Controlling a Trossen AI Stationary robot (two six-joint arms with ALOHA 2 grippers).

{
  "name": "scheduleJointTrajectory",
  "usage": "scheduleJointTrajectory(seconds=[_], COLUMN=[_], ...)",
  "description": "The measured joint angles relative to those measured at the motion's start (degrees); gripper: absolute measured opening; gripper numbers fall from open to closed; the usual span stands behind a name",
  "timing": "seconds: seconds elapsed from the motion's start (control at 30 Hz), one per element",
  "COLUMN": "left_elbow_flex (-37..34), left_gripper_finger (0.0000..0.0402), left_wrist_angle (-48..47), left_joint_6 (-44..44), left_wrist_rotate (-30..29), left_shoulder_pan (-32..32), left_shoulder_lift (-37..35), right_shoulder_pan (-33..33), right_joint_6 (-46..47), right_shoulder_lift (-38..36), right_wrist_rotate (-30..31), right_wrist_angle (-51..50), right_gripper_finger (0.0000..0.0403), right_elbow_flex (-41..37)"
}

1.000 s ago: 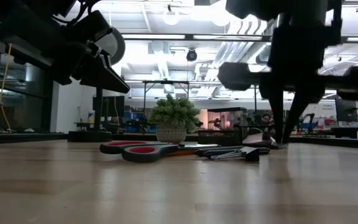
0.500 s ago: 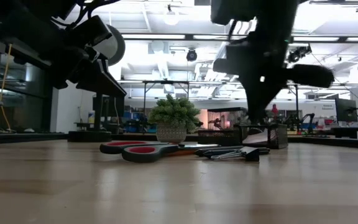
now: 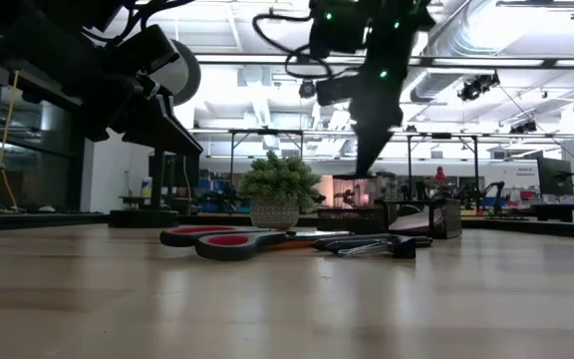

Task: Pick and place office supplies into organizer
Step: Put the right black binder clip into the black desk organizer

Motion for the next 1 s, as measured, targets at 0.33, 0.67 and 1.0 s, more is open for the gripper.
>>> scheduleJointTrajectory(seconds=[0.33,0.67,1.0], left_elbow_flex=[0.0,0.0,0.0], left_gripper_finger=[0.0067,0.0067,0.0067], left_wrist_angle=[-0.5,-0.5,-0.7], left_joint_6=[-0.6,-0.6,-0.5], left_wrist_rotate=[0.0,0.0,0.0], left_shoulder_pan=[0.0,0.0,0.0], left_shoulder_lift=[0.0,0.0,0.0], right_shoulder_pan=[-5.6,-11.0,-13.1], right_joint_6=[5.8,8.5,9.0], right_shoulder_lift=[0.0,0.0,0.0], right_wrist_rotate=[7.7,1.2,-2.7], right_wrist_angle=[10.8,11.2,12.2], right_gripper_finger=[0.0000,0.0000,0.0000], right_elbow_flex=[-3.0,-3.1,-3.1])
